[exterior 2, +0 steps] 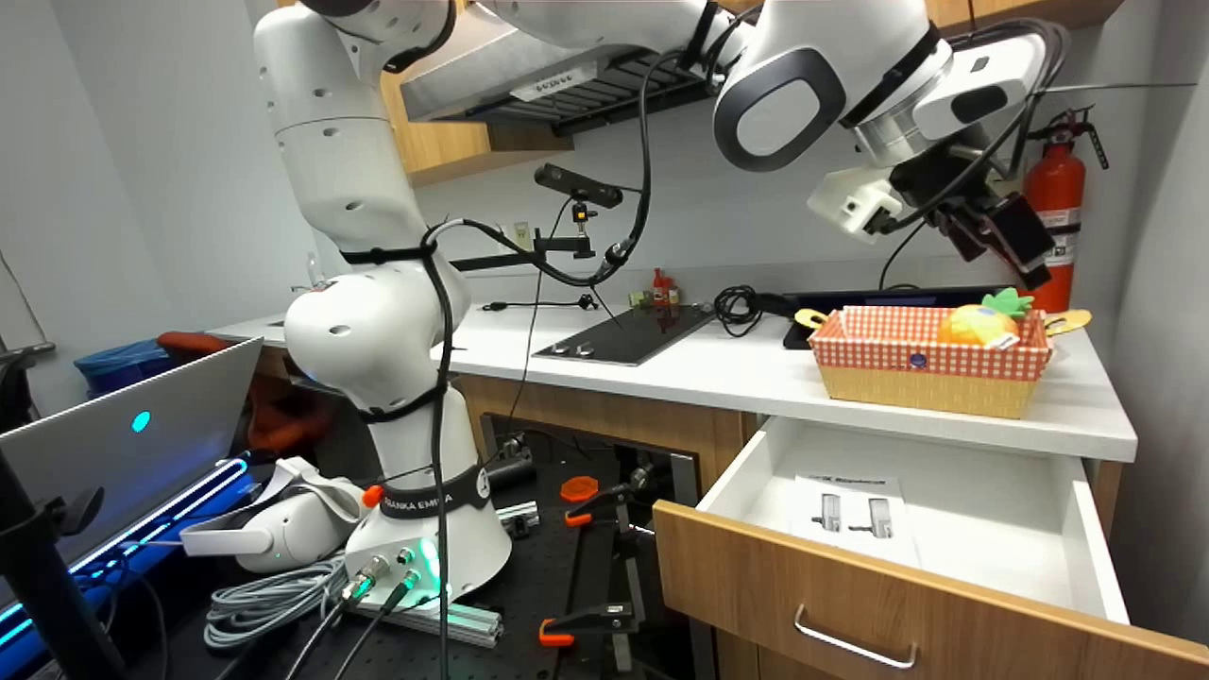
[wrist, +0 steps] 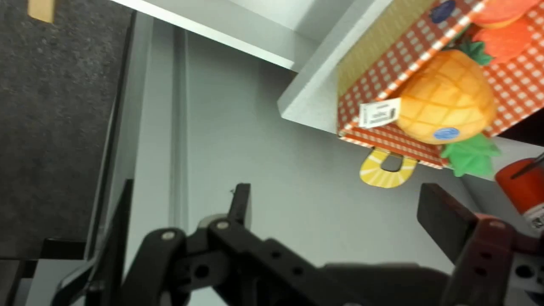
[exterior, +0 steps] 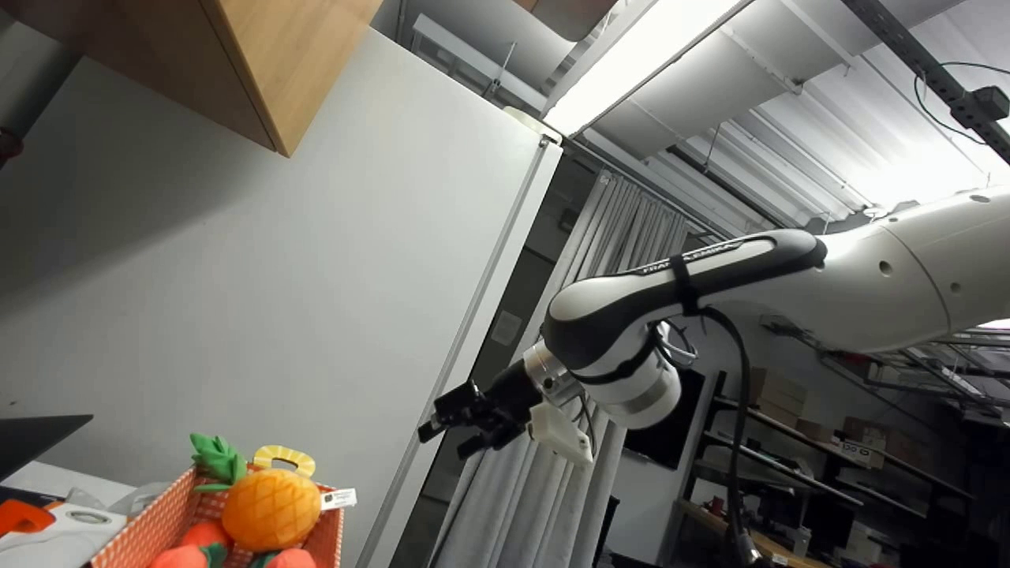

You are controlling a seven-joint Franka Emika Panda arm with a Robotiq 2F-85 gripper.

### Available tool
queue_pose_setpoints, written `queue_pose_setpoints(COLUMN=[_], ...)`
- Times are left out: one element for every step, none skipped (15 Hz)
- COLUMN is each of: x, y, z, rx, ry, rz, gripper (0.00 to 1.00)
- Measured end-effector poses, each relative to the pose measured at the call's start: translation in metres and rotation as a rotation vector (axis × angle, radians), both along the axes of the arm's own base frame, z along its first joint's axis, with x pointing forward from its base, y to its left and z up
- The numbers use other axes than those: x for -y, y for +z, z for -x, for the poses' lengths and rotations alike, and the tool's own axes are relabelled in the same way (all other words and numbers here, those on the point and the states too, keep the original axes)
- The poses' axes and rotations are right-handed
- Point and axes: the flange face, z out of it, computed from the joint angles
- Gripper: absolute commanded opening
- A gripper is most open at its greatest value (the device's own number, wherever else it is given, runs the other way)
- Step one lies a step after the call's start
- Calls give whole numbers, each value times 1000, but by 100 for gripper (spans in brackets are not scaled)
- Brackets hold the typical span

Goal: Open the drawer fully

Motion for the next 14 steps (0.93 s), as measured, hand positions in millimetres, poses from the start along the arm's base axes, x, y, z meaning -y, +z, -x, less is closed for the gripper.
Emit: queue_pose_setpoints(x=[-15, -28, -41, -51, -60, -66, -69, -69, -69, -68, -68, -68, -69, -69], y=[6, 10, 13, 16, 17, 18, 18, 18, 18, 18, 19, 19, 19, 19], z=[0, -1, -1, -1, -1, 0, 0, 0, 0, 0, 0, 0, 0, 0], rx=[14, 25, 35, 42, 47, 51, 53, 53, 54, 54, 54, 54, 54, 54], ry=[28, 55, 80, 104, 127, 141, 150, 152, 152, 152, 153, 153, 153, 153], rz=[-7, -14, -19, -20, -18, -19, -18, -17, -16, -15, -15, -15, -15, -15], gripper=[100, 100, 100, 100, 100, 100, 100, 100, 100, 100, 100, 100, 100, 100])
